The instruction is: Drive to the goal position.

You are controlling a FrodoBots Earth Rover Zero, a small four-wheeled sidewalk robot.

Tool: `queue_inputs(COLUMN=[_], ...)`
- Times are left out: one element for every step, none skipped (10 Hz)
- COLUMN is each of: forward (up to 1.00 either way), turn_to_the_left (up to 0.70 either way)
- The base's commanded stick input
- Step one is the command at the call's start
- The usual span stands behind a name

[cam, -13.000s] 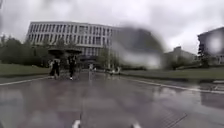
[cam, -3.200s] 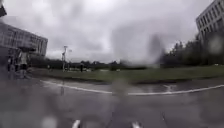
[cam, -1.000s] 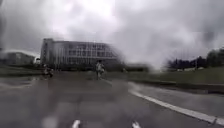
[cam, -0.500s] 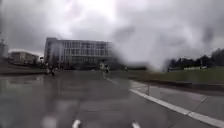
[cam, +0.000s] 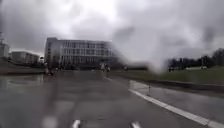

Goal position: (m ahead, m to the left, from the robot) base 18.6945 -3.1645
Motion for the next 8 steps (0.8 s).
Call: queue_inputs(forward=[0.7, 0.7, 0.7, 0.7, 0.7, 0.7, 0.7, 0.7], turn_to_the_left=[0.35, 0.35, 0.26, 0.04, 0.0, 0.0, 0.0, 0.0])
